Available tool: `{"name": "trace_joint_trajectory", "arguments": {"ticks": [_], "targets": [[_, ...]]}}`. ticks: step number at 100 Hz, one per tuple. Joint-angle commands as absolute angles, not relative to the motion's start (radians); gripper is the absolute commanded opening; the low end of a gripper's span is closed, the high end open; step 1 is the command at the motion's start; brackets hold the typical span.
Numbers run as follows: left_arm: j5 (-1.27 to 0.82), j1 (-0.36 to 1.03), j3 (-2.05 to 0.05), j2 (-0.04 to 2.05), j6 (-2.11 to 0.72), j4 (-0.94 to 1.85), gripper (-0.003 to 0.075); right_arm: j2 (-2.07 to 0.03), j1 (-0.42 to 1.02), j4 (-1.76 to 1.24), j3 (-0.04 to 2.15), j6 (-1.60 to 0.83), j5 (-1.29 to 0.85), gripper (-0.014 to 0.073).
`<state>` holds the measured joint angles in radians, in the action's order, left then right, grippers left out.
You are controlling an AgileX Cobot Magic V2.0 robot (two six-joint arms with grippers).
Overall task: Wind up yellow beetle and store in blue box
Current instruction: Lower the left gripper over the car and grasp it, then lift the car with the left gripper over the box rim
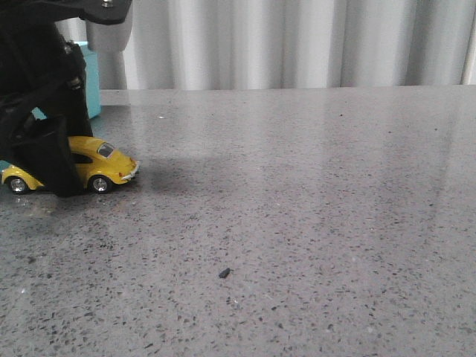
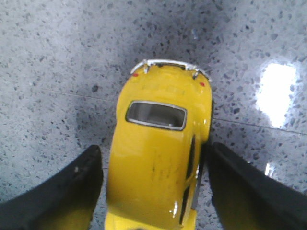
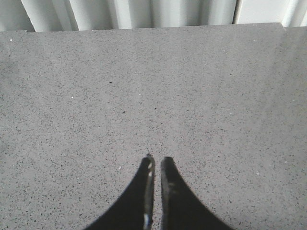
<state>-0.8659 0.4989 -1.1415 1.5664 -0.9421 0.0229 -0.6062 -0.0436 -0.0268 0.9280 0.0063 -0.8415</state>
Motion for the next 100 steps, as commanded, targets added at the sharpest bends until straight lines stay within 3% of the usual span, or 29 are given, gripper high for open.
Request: {"name": "trace_joint_trajectory", "arguments": {"ticks": [1,48,100], "targets": [[-0.845,0.506,-1.171,1.534,-0.937,0.025,0.0403,-0.607,-0.042,-0.025,0.951,0.0,-0.774,-0.0041],[-0.849,0.506,-1.194,1.534,-0.935,0.025,0.0111,-0.607,-0.042,-0.025,0.951,0.0,-0.774,-0.0041],[-1.109,0.489,-1.677,1.524,-0.819,0.078,0.0093,-0.607,-0.042,-0.025,0.951,0.0,-0.774,-0.0041]]}}
